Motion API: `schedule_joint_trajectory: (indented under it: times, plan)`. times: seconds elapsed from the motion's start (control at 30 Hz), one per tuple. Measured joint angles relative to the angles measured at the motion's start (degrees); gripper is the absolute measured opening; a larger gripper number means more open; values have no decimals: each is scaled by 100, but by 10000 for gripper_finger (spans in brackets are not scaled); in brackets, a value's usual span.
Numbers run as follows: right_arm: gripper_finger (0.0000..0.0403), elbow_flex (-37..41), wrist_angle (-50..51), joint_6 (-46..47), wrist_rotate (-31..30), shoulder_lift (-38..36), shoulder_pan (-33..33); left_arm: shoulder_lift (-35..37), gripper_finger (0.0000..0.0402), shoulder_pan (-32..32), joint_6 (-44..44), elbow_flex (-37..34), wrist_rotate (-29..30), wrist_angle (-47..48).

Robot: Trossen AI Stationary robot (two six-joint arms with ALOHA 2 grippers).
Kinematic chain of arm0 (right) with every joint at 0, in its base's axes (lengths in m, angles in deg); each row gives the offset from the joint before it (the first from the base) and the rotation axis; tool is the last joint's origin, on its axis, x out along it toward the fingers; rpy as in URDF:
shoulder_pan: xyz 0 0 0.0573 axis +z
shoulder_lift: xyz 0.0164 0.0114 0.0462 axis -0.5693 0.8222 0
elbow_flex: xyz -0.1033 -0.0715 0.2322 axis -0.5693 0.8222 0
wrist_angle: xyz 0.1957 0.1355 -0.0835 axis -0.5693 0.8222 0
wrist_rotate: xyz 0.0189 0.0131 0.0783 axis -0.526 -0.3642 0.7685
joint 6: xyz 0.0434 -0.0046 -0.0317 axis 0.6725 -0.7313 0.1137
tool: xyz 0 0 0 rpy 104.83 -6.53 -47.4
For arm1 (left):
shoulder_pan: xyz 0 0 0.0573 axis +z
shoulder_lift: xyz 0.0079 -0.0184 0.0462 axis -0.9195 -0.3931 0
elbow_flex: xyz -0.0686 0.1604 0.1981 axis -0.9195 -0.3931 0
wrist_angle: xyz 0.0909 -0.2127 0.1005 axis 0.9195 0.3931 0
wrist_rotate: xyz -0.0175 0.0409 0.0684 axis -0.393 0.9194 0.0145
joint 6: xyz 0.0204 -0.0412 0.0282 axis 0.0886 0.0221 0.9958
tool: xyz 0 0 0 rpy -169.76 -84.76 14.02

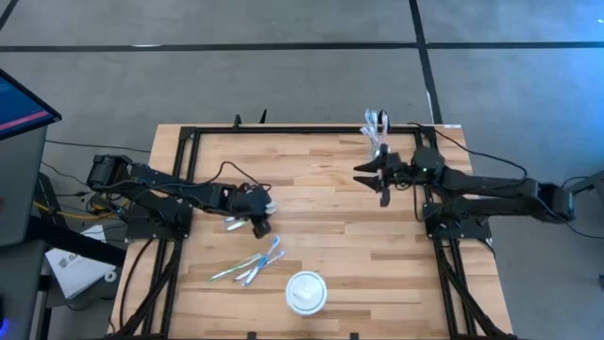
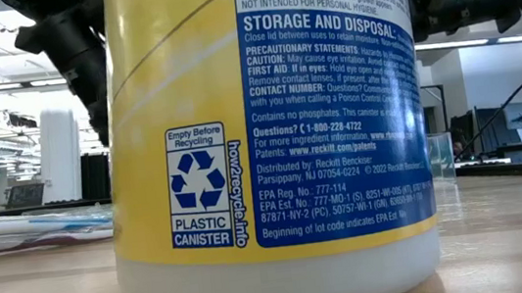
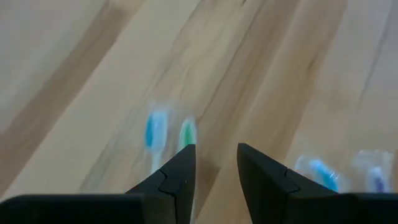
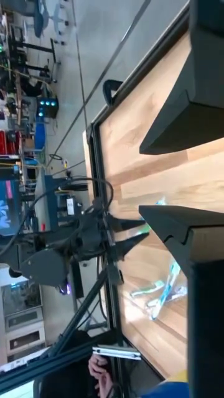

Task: Pick & Place toothbrushing station
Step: Put the green toothbrush into the transparent organizer

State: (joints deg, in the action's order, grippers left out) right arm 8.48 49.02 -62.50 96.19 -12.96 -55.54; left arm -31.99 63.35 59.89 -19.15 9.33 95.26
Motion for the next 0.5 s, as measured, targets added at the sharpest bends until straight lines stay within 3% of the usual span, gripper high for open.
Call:
schedule_joint_trajectory:
  times: [0.5]
  plan:
    - [133,2,-249,-59,-171,401,208,0,113,0,-195,-29,-245,626]
